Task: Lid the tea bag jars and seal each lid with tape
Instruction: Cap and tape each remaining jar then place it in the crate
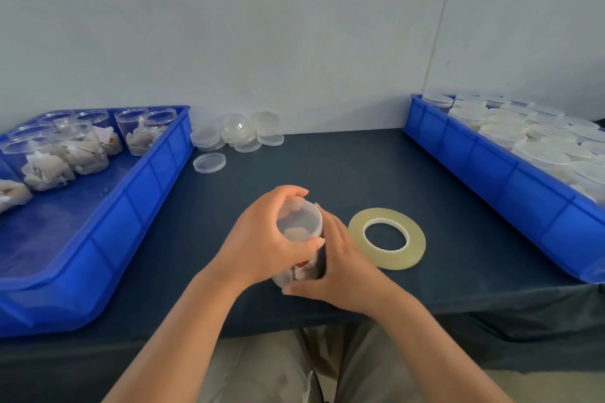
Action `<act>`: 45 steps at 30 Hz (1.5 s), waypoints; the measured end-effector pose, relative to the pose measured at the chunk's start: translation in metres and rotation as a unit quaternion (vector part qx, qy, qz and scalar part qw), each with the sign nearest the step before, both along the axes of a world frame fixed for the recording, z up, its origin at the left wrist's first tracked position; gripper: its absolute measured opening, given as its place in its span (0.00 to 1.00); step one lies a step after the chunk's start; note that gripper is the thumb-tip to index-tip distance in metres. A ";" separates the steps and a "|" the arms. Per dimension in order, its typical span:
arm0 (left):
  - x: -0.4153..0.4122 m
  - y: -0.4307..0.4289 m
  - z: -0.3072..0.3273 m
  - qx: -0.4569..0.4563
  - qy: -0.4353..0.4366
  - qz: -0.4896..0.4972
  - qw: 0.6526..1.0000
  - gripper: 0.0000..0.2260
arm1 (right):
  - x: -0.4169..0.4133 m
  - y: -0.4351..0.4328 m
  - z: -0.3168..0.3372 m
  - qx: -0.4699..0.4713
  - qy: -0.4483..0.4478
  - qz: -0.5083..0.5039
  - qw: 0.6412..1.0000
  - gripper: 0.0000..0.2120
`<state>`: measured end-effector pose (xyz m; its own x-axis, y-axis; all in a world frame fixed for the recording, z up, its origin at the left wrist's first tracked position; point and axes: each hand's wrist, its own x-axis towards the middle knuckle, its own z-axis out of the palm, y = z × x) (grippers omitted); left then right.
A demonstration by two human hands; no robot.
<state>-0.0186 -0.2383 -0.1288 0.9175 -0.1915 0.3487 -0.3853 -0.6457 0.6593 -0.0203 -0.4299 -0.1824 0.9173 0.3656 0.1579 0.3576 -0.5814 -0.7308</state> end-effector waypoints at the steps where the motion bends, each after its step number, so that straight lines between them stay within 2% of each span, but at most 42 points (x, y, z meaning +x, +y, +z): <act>1: 0.000 0.000 0.000 0.001 0.002 -0.003 1.000 0.32 | 0.000 -0.016 -0.003 -0.080 -0.021 -0.015 0.996 0.59; 3: 0.001 0.000 0.001 0.005 0.014 -0.009 1.000 0.31 | -0.003 -0.048 -0.008 -0.202 -0.054 -0.091 0.974 0.52; 5: 0.002 0.001 0.003 0.022 0.025 -0.012 0.999 0.31 | -0.008 -0.071 -0.007 -0.272 -0.064 -0.147 0.949 0.42; 9: 0.008 0.005 0.007 0.115 -0.001 -0.036 0.993 0.30 | -0.012 -0.093 0.001 -0.351 -0.075 -0.108 0.927 0.26; 12: 0.012 0.004 0.013 0.160 -0.043 -0.028 0.986 0.30 | -0.015 -0.092 0.011 -0.342 -0.081 -0.123 0.928 0.26; 15: 0.003 -0.002 0.011 0.233 -0.137 0.007 0.963 0.34 | -0.020 -0.085 0.020 -0.288 -0.049 -0.144 0.946 0.26; 17: -0.010 -0.009 0.005 0.201 -0.199 0.017 0.959 0.33 | -0.025 -0.083 0.025 -0.214 -0.025 -0.150 0.965 0.24; 19: -0.024 -0.022 -0.004 0.151 -0.248 0.018 0.957 0.27 | -0.032 -0.079 0.031 -0.090 -0.009 -0.154 0.984 0.26; 21: -0.038 -0.038 -0.011 0.120 -0.244 0.015 0.962 0.24 | -0.039 -0.075 0.038 0.025 -0.023 -0.143 0.989 0.28; 24: -0.053 -0.061 -0.013 0.034 -0.212 0.008 0.977 0.22 | -0.049 -0.067 0.048 0.097 -0.045 -0.118 0.987 0.35; 29: -0.058 -0.072 -0.004 -0.113 -0.193 0.060 0.973 0.10 | -0.058 -0.055 0.053 0.107 -0.059 -0.111 0.986 0.33; 32: -0.060 -0.071 -0.003 -0.106 -0.220 0.077 0.967 0.05 | -0.059 -0.053 0.053 0.076 -0.070 -0.117 0.988 0.31; 36: -0.065 -0.066 -0.008 -0.105 -0.228 0.069 0.965 0.03 | -0.059 -0.048 0.053 0.091 -0.091 -0.107 0.986 0.30; 40: -0.069 -0.061 -0.006 -0.166 -0.201 0.078 0.962 0.05 | -0.058 -0.052 0.054 0.114 -0.067 -0.025 0.991 0.22; 43: -0.072 -0.057 -0.006 -0.179 -0.220 0.086 0.955 0.05 | -0.061 -0.048 0.053 0.051 -0.077 0.028 0.995 0.13; 45: -0.074 -0.055 -0.008 -0.174 -0.260 0.082 0.946 0.05 | -0.061 -0.042 0.054 -0.007 -0.103 0.022 0.994 0.12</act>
